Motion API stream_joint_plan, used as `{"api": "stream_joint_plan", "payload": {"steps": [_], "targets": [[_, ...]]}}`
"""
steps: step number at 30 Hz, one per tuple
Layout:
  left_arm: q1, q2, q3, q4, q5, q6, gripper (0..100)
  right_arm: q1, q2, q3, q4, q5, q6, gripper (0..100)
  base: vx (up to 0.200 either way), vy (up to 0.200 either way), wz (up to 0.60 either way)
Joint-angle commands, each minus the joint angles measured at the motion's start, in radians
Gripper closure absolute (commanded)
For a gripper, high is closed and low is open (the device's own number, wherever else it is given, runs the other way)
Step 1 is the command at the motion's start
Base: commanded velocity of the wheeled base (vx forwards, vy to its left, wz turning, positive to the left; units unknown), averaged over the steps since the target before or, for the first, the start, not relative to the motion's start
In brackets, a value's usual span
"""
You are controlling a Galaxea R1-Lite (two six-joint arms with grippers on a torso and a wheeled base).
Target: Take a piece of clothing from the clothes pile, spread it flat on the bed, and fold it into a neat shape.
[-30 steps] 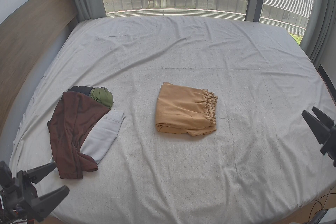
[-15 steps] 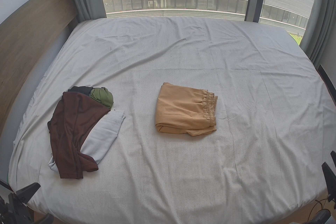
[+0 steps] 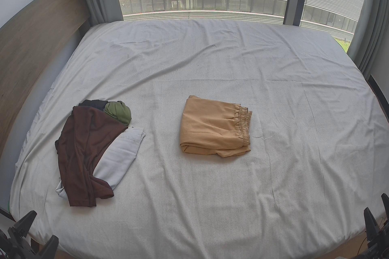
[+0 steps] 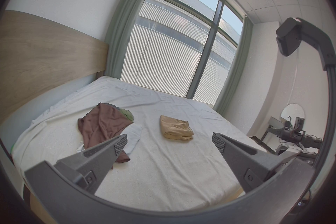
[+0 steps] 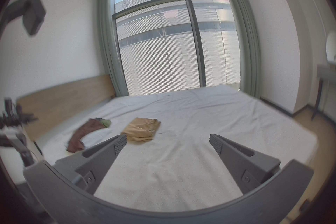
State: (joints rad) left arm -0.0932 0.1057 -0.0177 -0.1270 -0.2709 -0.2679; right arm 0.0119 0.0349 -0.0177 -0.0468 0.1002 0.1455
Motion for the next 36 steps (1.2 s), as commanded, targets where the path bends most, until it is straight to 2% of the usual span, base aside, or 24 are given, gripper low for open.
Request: {"api": "stream_joint_plan", "payload": {"steps": [1, 4, 10, 13, 14, 15, 17, 19, 22, 23, 25, 28, 36], "targets": [[0.04, -0.012, 0.018, 0.047, 0.05, 0.036, 0, -0.018, -0.035, 0.018, 0.033, -0.111, -0.192, 0, 0.0, 0.0, 0.0], [0.109, -0.074, 0.018, 0.05, 0.03, 0.072, 0, -0.017, -0.035, 0.018, 0.045, -0.112, -0.156, 0, 0.0, 0.0, 0.0], [0.105, -0.086, 0.018, 0.052, 0.044, 0.111, 0, -0.013, -0.035, 0.018, 0.044, -0.131, -0.13, 0, 0.0, 0.0, 0.0], [0.105, -0.086, 0.018, 0.052, 0.082, 0.125, 0, -0.013, -0.035, 0.018, 0.044, -0.129, -0.132, 0, 0.0, 0.0, 0.0], [0.105, -0.086, 0.018, 0.058, 0.209, 0.139, 0, -0.013, -0.035, 0.018, 0.044, -0.128, -0.133, 0, 0.0, 0.0, 0.0], [0.105, -0.086, 0.018, 0.058, 0.209, 0.139, 0, -0.013, -0.035, 0.018, 0.044, -0.128, -0.133, 0, 0.0, 0.0, 0.0], [0.105, -0.084, 0.018, 0.064, 0.259, 0.188, 0, -0.013, -0.035, 0.018, 0.044, -0.126, -0.135, 0, 0.0, 0.0, 0.0], [0.105, -0.086, 0.018, 0.066, 0.259, 0.208, 0, -0.013, -0.035, 0.018, 0.044, -0.125, -0.136, 0, 0.0, 0.0, 0.0], [0.096, -0.097, 0.018, 0.078, 0.196, 0.32, 0, -0.013, -0.035, 0.018, 0.044, -0.12, -0.141, 0, 0.0, 0.0, 0.0], [0.095, -0.098, 0.018, 0.081, 0.194, 0.329, 0, -0.013, -0.035, 0.018, 0.044, -0.117, -0.147, 0, 0.0, 0.0, 0.0], [0.095, -0.097, 0.018, 0.102, 0.219, 0.305, 0, -0.013, -0.035, 0.018, 0.045, -0.105, -0.155, 0, 0.0, 0.0, 0.0], [0.098, -0.097, 0.018, 0.133, 0.314, 0.262, 0, -0.017, -0.035, 0.018, 0.044, -0.091, -0.161, 0, 0.0, 0.0, 0.0], [0.095, -0.098, 0.018, 0.127, 0.311, 0.256, 0, -0.015, -0.035, 0.018, 0.045, -0.091, -0.161, 0, 0.0, 0.0, 0.0]]}}
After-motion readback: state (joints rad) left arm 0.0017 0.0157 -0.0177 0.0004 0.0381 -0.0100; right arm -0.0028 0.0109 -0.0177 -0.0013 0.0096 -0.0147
